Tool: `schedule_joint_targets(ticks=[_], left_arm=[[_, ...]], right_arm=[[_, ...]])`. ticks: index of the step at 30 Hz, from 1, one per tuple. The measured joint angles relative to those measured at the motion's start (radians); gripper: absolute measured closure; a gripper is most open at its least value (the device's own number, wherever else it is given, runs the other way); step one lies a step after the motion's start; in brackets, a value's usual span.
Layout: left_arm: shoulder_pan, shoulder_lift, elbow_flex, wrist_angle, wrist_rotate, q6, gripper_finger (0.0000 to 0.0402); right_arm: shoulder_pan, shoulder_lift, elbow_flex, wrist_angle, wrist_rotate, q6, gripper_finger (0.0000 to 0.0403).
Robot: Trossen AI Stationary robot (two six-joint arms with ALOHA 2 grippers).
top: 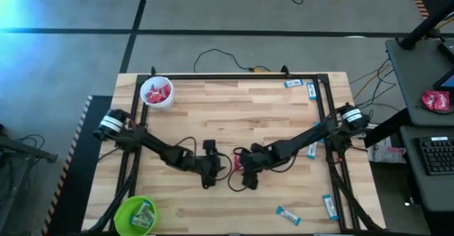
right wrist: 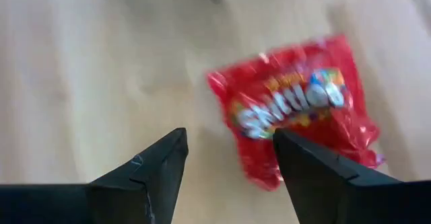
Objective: Sort candy by brand, put in halloween buckets
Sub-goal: Put the red candy into the white bucket
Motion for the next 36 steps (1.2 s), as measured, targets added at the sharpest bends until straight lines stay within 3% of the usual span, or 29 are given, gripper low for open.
schedule_joint_targets(ticks=[7,10,15,19,23,29,36], left_arm=[[0.016,0.089,0.053,0.094,0.012,-0.023,0.0184],[0.041,0.089,0.075,0.103,0.099,-0.046,0.0184],[0.074,0.076,0.094,0.104,0.136,-0.046,0.018],[0.116,0.105,0.129,0.108,0.252,-0.12,0.0163],[0.116,0.19,0.178,0.15,0.214,-0.087,0.014],[0.121,0.322,0.292,0.154,0.266,-0.024,0.0126],[0.131,0.351,0.292,0.139,0.242,-0.016,0.0167]], right_arm=[[0.043,-0.102,0.002,-0.08,0.077,0.012,0.0184],[0.067,-0.138,0.004,-0.104,0.078,0.033,0.0184],[0.115,-0.16,0.003,-0.207,0.1,0.123,0.0184],[0.149,-0.153,0.004,-0.241,0.155,0.165,0.0184],[0.159,-0.122,0.004,-0.237,0.155,0.173,0.0184],[0.159,-0.096,0.004,-0.268,0.15,0.201,0.0184],[0.161,-0.1,0.004,-0.302,0.144,0.235,0.0184]])
